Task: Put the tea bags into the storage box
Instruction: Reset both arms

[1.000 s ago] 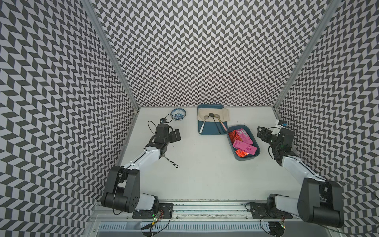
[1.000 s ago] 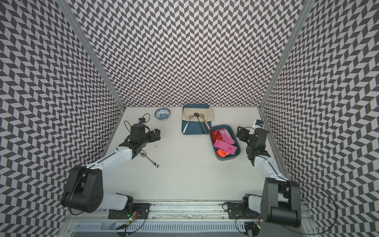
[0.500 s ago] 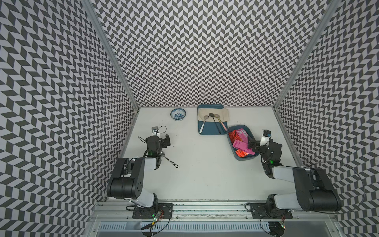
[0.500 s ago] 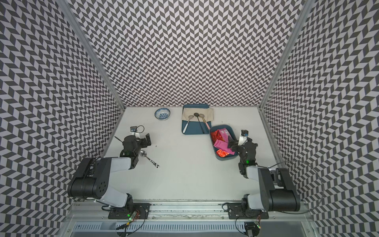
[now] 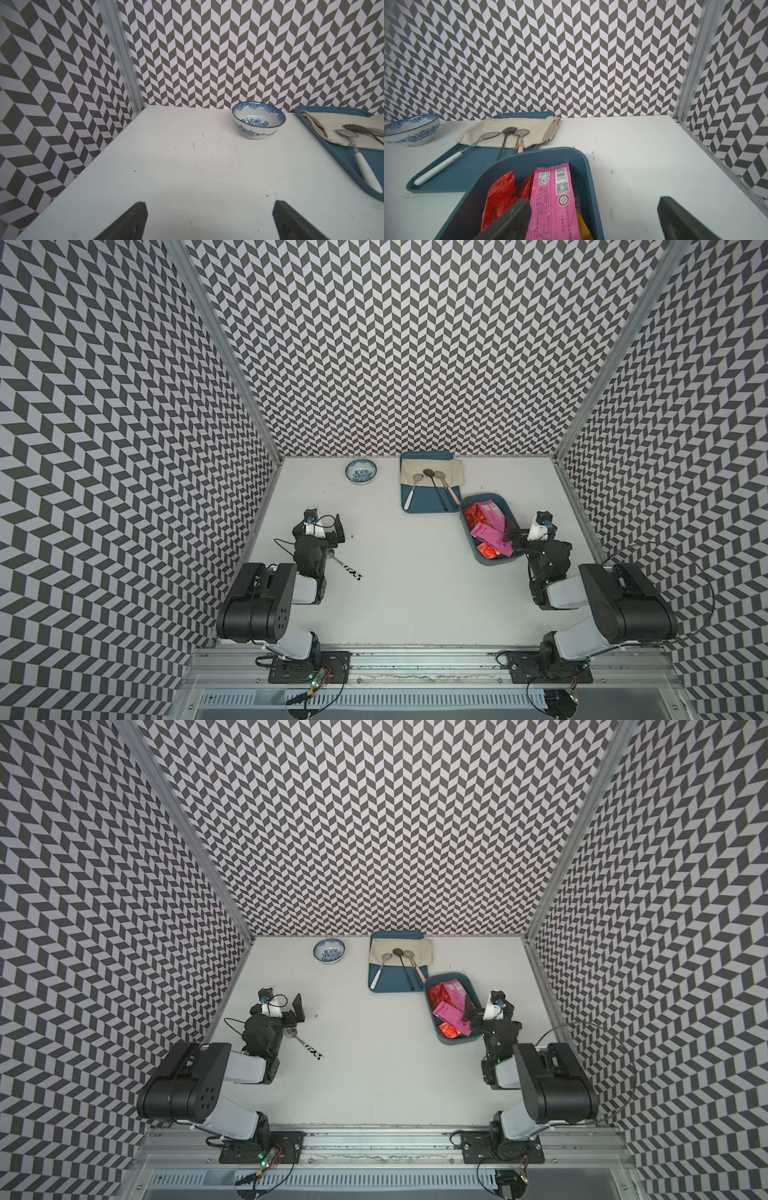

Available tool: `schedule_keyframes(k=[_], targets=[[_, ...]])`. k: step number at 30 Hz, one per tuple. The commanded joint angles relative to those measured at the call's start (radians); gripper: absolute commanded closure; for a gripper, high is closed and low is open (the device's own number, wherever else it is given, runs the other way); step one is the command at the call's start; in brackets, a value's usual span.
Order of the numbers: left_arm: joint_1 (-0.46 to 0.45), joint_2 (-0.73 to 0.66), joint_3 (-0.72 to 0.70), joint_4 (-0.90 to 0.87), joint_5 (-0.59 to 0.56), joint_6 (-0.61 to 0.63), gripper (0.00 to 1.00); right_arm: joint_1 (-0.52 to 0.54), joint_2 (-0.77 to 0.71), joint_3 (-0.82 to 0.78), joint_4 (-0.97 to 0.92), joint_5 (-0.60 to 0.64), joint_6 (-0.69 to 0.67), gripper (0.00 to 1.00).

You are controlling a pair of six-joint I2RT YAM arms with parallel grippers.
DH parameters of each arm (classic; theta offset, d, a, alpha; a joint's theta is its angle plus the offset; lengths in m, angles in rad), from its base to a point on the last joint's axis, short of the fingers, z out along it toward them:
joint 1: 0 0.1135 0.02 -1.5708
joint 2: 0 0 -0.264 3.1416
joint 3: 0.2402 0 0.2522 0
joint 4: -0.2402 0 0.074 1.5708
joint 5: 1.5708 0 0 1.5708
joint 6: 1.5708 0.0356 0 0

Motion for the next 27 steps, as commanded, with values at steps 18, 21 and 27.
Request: schedule_keyframes(k=[18,21,27], targets=[[0.005,-0.003,0.006,0.049,0.012,0.008,0.0,0.004,-0.002,0.045,-0.026,-0.014,-0.016,0.01],[0.005,-0.003,0.006,0.05,0.013,0.007,0.0,0.004,0.002,0.05,-0.034,-0.019,-0.018,0.01],[0.005,-0.003,0.004,0.05,0.012,0.007,0.0,0.004,-0.002,0.048,-0.033,-0.017,-0.017,0.01]])
